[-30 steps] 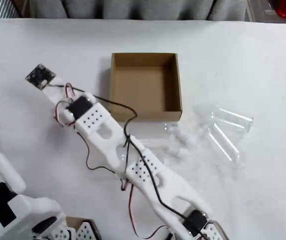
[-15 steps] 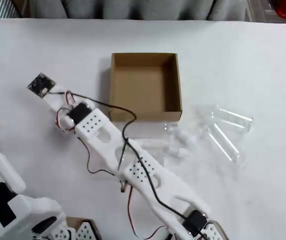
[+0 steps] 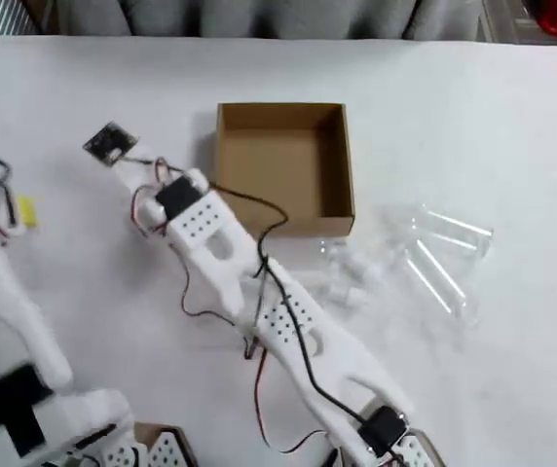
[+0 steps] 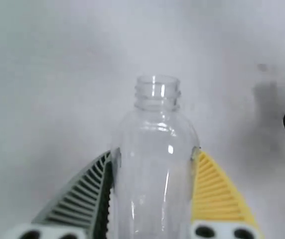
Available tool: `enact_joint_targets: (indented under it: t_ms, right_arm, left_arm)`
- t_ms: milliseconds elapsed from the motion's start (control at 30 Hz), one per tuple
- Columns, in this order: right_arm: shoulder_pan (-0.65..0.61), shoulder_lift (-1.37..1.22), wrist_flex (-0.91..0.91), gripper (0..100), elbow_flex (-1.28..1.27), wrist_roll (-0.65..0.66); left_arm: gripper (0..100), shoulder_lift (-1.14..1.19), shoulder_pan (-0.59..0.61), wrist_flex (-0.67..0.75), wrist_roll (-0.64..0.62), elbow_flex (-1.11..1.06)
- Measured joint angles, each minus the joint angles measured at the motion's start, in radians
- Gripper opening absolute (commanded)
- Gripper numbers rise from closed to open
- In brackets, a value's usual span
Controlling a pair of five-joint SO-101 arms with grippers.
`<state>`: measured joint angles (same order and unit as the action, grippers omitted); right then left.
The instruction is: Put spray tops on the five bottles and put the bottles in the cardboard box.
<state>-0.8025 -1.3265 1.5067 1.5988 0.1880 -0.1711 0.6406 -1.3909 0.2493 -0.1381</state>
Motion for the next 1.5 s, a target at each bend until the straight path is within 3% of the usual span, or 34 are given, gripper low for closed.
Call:
enact_joint_targets:
  t_ms: [133, 333, 533, 833, 1033, 1233, 1333, 1500]
  right_arm:
    - [0.003, 0.103, 0.180, 1.5, 0.005, 0.121]
    - [0.092, 0.342, 0.201, 1.5, -0.087, 0.040]
    - [0.091, 0.760, 0.201, 1.5, -0.542, 0.034]
    - [0.207, 1.384, 0.203, 1.5, -1.111, 0.232]
    - [0.313, 1.741, 0.201, 1.5, -1.188, 0.293]
    - [0.463, 1.884, 0.110, 1.5, -1.188, 0.311]
    - [0.503, 1.893, 0.023, 1.5, -1.188, 0.238]
    - [0.500, 1.893, -0.115, 1.5, -1.189, -0.080]
  left_arm:
    - [2, -0.218, -0.147, 0.000, -0.002, -0.132]
    - [2, -0.509, -0.270, 0.028, -0.002, -0.307]
    - [2, -0.689, -0.333, 0.086, -0.107, -0.454]
    - [2, -0.904, -0.534, 0.229, -0.175, -0.621]
    - [2, -1.073, -0.706, 0.407, -0.175, -0.812]
    - [2, -1.223, -0.767, 0.542, -0.176, -0.961]
    - [2, -1.295, -0.767, 0.605, -0.176, -1.011]
    - [2, -1.379, -0.770, 0.695, -0.287, -1.088]
